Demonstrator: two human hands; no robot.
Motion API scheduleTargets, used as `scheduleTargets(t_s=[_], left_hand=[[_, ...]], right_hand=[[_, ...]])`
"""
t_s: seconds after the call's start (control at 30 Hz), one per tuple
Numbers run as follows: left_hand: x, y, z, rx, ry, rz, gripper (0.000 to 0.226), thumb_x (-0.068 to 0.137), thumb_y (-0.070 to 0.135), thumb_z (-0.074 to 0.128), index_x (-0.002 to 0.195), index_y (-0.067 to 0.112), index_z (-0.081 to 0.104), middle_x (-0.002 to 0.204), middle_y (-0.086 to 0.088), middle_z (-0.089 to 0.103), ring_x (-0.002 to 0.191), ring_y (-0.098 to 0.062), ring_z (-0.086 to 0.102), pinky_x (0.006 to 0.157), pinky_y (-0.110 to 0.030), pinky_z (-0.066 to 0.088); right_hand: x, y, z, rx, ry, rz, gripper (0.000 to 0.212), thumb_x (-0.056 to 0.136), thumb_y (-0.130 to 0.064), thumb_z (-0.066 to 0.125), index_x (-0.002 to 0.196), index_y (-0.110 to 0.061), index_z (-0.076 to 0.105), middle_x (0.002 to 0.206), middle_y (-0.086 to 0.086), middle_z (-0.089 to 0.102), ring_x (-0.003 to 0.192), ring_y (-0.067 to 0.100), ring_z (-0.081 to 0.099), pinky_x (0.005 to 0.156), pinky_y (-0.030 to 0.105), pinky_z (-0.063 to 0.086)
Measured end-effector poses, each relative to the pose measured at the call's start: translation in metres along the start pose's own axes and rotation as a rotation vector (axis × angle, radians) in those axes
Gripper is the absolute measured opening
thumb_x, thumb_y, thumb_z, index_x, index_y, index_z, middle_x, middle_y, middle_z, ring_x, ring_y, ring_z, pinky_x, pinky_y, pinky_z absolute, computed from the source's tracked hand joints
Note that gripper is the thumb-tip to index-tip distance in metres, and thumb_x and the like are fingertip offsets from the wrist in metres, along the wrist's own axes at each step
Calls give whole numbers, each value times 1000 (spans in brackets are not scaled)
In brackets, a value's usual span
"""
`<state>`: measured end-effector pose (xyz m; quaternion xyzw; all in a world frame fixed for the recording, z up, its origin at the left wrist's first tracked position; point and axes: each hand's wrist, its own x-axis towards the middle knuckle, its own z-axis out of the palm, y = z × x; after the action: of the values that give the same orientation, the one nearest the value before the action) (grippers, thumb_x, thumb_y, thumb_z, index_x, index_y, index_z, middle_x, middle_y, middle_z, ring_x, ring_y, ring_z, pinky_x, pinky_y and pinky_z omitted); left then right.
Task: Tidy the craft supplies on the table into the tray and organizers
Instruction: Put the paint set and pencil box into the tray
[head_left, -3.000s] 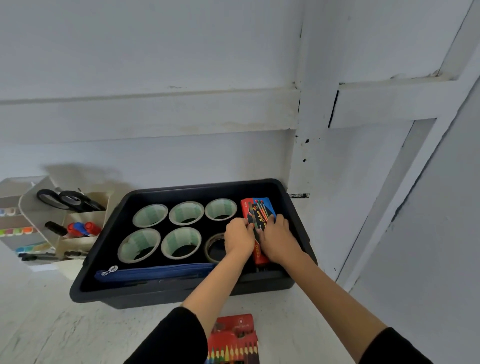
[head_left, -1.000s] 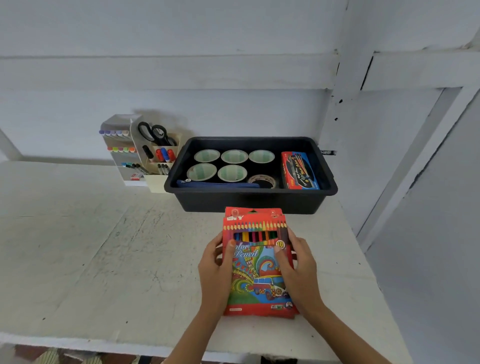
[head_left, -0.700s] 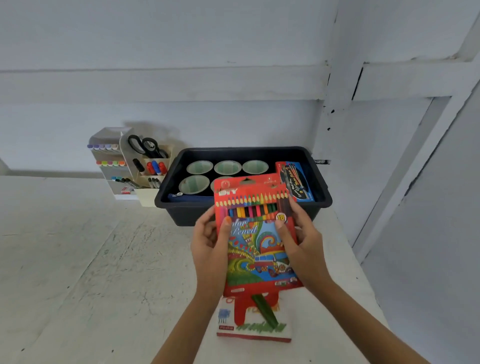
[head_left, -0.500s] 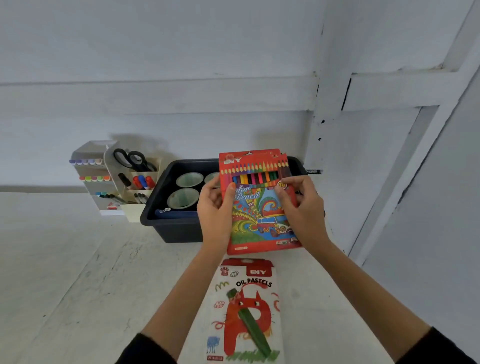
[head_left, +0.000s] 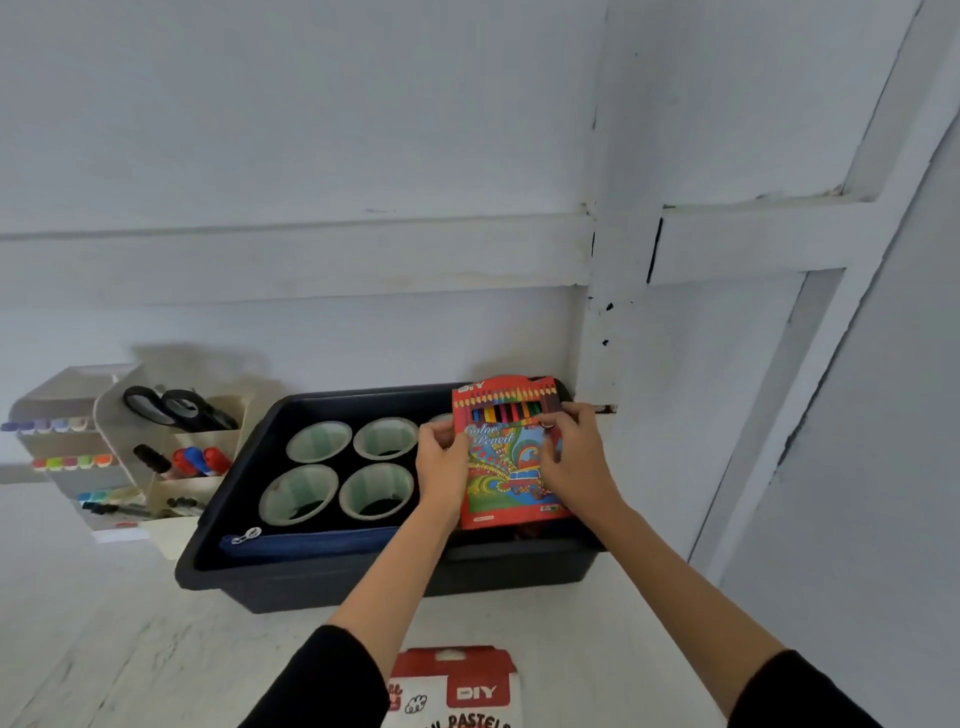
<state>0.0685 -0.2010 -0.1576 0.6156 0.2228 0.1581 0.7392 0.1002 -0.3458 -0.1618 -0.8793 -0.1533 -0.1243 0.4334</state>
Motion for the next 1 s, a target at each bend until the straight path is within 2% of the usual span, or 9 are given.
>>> scheduleTargets(t_s=[0.1,0.27,0.4,0.47,0.53,0.6,0.7,0.83,1.0], left_hand=[[8,-2,0,102,-18,-10,18,92,14,57,107,14,47,98,-2,60,81,-13,64,60,-26,52],[13,-12,-1,268,-124,-7,23,93,8,54,113,14,45,98,1,59,80,-12,64,59,-24,52],[16,-18,-3,431,-139,39,29,92,8,55,121,11,51,106,-4,63,84,-13,63,64,-24,52],[16,-20,-5,485,-141,73,32,92,9,56,124,10,53,105,-3,61,87,-14,61,67,-25,51],[17,-22,-6,570,-89,121,36,90,11,60,125,10,52,114,-7,59,92,-15,60,72,-27,51],[21,-25,-8,624,-13,147,38,86,16,66,121,11,53,117,-11,56,95,-18,60,72,-27,51],[21,-25,-7,674,-19,192,34,85,19,68,115,6,57,108,-10,58,88,-16,60,66,-21,47],[19,-24,-2,806,-63,270,37,88,21,64,121,4,57,112,-6,47,97,-16,55,79,-25,47],[16,-25,-3,891,-90,294,36,91,25,60,119,5,53,118,-7,46,98,-13,51,77,-24,44]], right_hand=[[4,0,6,-320,-172,65,53,87,-18,66,134,-12,42,144,8,26,128,20,39,94,30,50],[2,-2,7,-536,-271,34,60,88,-29,63,138,-11,34,146,11,27,132,20,31,98,30,44],[-2,0,13,-591,-279,-28,54,98,-40,35,142,-10,30,153,15,20,136,24,28,107,33,35],[-3,2,15,-655,-309,-48,57,99,-42,30,145,-9,24,155,15,16,138,26,26,110,33,30],[-3,3,17,-711,-337,-45,58,100,-42,26,147,-8,19,156,15,14,140,27,22,113,35,24],[-2,5,19,-814,-365,-62,60,101,-43,20,148,-6,16,156,15,13,144,29,12,118,40,11],[1,5,19,-977,-376,-106,62,100,-44,13,148,-4,16,155,16,15,146,29,1,115,49,-12],[2,2,19,-1093,-402,-63,61,101,-43,10,149,-4,11,155,17,15,145,32,6,110,54,-16],[0,3,20,-1063,-411,-47,61,101,-42,9,149,-4,10,155,18,15,145,31,10,110,54,-17]])
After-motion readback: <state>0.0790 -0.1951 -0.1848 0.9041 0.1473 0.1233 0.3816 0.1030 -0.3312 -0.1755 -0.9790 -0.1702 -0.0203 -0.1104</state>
